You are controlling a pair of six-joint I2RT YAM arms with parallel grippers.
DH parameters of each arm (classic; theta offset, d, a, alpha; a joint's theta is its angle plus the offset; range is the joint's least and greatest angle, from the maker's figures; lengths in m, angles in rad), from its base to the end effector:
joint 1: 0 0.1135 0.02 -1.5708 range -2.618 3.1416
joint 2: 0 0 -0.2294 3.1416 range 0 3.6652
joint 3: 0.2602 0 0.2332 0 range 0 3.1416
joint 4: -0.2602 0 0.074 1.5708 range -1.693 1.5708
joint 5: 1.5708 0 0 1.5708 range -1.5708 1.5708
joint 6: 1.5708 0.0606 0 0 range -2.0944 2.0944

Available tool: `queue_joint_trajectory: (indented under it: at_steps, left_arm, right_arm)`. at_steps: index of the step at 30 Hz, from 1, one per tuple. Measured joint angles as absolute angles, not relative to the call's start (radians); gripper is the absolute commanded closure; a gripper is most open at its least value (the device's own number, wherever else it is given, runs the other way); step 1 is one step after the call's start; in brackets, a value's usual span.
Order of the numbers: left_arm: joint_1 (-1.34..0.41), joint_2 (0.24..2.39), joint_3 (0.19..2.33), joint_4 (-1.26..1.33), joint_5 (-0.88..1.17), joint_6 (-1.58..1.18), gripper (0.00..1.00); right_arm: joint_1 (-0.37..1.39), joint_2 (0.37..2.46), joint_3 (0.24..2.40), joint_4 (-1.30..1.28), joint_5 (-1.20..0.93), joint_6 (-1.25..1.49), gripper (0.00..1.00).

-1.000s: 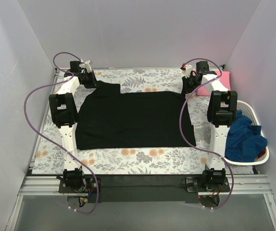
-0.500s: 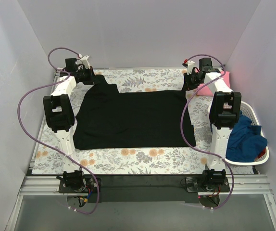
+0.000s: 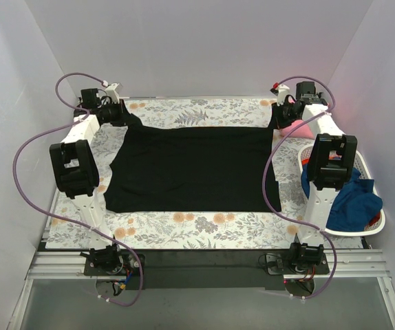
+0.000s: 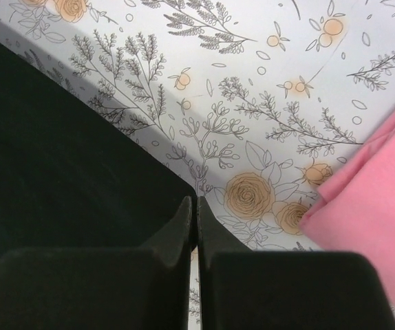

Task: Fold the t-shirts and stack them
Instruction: Fold the tshirt

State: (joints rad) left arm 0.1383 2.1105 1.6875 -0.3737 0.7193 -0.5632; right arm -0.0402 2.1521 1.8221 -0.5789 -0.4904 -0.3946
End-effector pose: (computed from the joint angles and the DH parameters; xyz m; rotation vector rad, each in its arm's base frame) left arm 0.4528 0.0227 0.1870 -0.4648 2.3089 -1.0558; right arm 0.4577 0.0102 0.1884 -0.6178 2.2952 0.4031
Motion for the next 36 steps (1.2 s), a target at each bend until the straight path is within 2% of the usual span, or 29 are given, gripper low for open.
queue_joint_trajectory:
  at_steps: [14, 29, 36]
  left_arm:
    - [0.148, 1.887, 1.451, -0.373, 0.781, -0.448, 1.00]
    - [0.149, 1.636, 1.201, -0.463, 0.736, -0.327, 1.00]
    - [0.149, 1.602, 1.080, -0.478, 0.678, -0.281, 1.00]
  right_arm:
    - [-0.041, 2.069, 1.668, -0.596, -0.503, -0.447, 0.99]
    - [-0.042, 1.940, 1.471, -0.596, -0.512, -0.497, 0.99]
    - [-0.042, 1.934, 1.385, -0.601, -0.503, -0.522, 0.99]
